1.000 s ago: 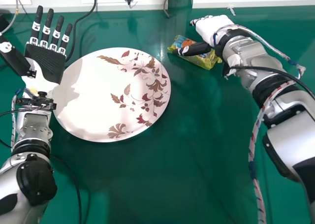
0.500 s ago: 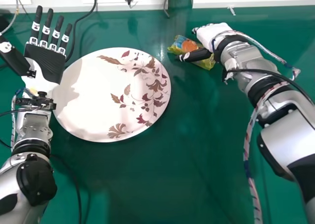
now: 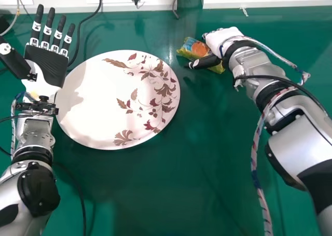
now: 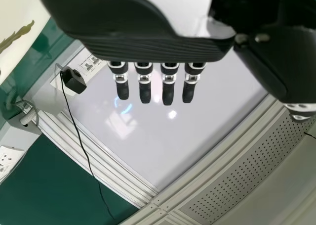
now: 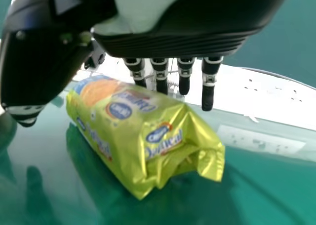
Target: Pick up biscuit and place it in the plate
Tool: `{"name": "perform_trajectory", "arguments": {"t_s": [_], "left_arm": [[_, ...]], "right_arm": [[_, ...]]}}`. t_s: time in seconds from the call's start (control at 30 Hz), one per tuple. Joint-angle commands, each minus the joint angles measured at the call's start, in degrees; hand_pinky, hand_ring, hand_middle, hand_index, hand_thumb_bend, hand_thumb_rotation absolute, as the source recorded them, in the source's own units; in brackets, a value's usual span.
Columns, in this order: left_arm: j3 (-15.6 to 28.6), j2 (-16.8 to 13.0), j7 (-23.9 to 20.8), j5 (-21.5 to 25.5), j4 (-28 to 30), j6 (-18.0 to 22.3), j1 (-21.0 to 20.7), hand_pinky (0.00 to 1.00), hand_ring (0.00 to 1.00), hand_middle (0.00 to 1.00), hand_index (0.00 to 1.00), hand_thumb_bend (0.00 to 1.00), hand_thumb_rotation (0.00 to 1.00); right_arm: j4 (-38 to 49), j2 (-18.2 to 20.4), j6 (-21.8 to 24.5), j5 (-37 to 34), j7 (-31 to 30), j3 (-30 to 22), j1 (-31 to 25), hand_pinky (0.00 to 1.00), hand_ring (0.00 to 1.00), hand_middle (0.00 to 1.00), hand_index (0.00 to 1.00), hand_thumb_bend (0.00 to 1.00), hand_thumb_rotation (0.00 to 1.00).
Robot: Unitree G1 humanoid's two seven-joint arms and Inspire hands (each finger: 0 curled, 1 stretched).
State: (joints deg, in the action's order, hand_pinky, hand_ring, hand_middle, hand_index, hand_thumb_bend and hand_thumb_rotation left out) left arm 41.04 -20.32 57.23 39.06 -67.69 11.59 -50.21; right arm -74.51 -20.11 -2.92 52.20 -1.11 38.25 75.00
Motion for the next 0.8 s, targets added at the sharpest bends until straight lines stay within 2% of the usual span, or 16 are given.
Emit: {"name": "perform_trajectory", "arguments": {"t_s": [0.0, 0.17, 0.43, 0.6, 0.77], "left_arm": [[-0.1, 0.1, 0.2, 0.2, 0.4, -0.1, 0.8, 1.00, 1.00, 1.00, 0.99, 1.00, 0.68], [0.0, -0.1, 0.5, 0.4, 0.3, -0.6, 0.9, 1.00, 1.00, 1.00, 1.00, 1.00, 0.70], [0.2, -0.1, 0.2, 0.5, 0.2, -0.8, 0.8, 1.00, 1.00, 1.00, 1.00, 1.00, 0.69], [0.3, -0.4, 1.1, 1.0, 0.3, -2.4, 0.8, 1.00, 1.00, 1.00, 1.00, 1.00, 0.68], [0.8, -0.5, 1.4, 1.5, 0.4, -3.3, 0.8, 1.00, 1.00, 1.00, 0.99, 1.00, 0.68]], "right_arm": [[-0.8, 0.5, 0.4, -0.2, 0.3, 0.3, 0.6, 0.81, 1.00, 1.00, 1.00, 1.00, 0.45], [-1.7, 1.0, 0.9, 0.0, -0.5, 1.0, 0.5, 0.81, 1.00, 1.00, 1.00, 1.00, 0.43], [-2.3, 1.3, 1.5, -0.6, -0.8, 0.9, 0.2, 0.78, 0.98, 1.00, 1.00, 1.00, 0.43], [-2.6, 1.3, 1.5, -0.7, -0.4, 1.0, 0.0, 0.77, 0.96, 1.00, 1.00, 1.00, 0.40], [-2.8, 1.4, 1.9, -0.2, -0.3, 1.5, -0.3, 0.70, 0.86, 1.00, 1.00, 1.00, 0.38]]}}
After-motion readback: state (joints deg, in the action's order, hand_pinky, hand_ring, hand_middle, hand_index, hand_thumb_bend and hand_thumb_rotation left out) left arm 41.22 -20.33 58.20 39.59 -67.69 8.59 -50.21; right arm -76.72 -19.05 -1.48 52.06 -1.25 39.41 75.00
